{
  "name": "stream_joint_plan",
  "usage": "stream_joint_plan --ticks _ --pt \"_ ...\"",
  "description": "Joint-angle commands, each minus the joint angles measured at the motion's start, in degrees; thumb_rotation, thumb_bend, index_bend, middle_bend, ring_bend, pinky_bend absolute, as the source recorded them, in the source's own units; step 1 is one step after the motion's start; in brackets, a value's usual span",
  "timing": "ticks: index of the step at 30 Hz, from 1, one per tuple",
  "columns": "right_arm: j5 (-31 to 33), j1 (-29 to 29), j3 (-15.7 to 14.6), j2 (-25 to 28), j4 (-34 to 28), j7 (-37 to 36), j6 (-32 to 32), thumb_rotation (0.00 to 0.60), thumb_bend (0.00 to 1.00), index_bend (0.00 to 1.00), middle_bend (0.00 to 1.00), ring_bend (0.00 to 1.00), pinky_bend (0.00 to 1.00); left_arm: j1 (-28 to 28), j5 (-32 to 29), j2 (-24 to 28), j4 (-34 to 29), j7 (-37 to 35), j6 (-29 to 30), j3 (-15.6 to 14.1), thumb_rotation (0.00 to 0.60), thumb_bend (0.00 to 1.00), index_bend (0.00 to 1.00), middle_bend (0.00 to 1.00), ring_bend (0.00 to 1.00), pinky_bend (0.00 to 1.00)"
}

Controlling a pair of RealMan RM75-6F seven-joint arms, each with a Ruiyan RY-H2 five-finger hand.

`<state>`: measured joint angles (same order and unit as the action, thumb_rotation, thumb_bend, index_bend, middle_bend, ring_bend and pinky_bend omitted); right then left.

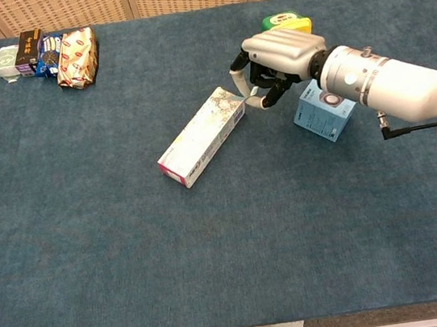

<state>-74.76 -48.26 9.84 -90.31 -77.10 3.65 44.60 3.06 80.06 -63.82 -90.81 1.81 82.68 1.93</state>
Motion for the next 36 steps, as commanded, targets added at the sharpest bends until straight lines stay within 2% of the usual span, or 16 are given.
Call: stream_joint_plan --ticks 1,18,36 --pt "1.74 -1.19 0.83 -2.29 1.65 0.54 -1.01 0.600 0.34 0.63 0.97 1.00 1.00 -0.23 0.08 0.09 0.18 -0.35 0.22 -0.07 0.600 0.19 0.16 0.26 0.26 0.29" --pt "6.67 -5.36 3.69 -11.60 10.12 -1.76 -4.37 0.600 0.34 0.63 0.96 1.00 1.00 -0.65 0.27 0.00 1.66 -2.23 -0.05 -0.20 0.600 0.19 0.16 0.26 0.26 0.28" --pt "7.31 -6.39 3.91 -13.91 11.95 -2.82 -4.96 0.600 0.34 0.63 0.96 1.00 1.00 -0.90 -0.66 -0.38 2.67 -3.20 -0.68 0.05 0.600 0.18 0.15 0.25 0.26 0.28"
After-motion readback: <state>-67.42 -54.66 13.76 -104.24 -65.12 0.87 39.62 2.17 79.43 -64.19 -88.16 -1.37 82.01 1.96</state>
